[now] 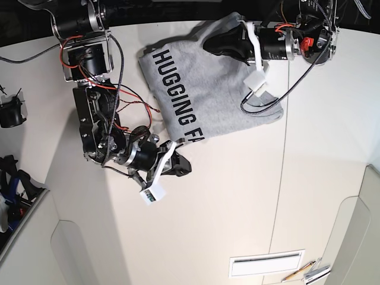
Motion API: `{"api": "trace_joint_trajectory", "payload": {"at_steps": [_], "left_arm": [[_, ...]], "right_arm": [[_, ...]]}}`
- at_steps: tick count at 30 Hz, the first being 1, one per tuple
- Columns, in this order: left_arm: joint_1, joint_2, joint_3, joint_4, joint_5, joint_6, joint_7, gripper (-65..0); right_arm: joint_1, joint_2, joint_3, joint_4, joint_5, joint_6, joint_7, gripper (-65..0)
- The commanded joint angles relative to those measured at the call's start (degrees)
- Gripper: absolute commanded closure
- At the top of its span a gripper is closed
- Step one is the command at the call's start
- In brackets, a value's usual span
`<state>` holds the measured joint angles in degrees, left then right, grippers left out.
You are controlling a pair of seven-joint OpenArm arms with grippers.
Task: Fold the T-shirt properly
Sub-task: 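Grasp the folded shirt with both grippers and flatten it into a square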
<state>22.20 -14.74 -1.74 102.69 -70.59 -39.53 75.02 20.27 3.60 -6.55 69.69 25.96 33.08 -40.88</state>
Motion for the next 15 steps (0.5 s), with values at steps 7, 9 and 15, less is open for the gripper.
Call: {"api": "trace_joint_trajectory", "payload": {"at_steps": [7, 9, 15], "left_arm": [[-0.1, -0.2, 0.3, -1.7, 5.9, -0.5, -4.5, 0.0], [-0.2, -0.2, 0.2, -2.9, 8.5, -0.5, -6.1, 0.0], [-2.3, -0.2, 0.2, -5.5, 12.9, -0.5, -7.3, 0.0]], "right_arm": [[2.1, -0.8, -1.5, -2.9, 1.0, 0.6, 2.5, 0.0], [1.7, -0.7, -2.8, -3.3, 1.0, 0.7, 1.6, 0.0], [0.5, -0.6, -4.5, -3.3, 1.0, 0.6, 0.5, 0.0]]}}
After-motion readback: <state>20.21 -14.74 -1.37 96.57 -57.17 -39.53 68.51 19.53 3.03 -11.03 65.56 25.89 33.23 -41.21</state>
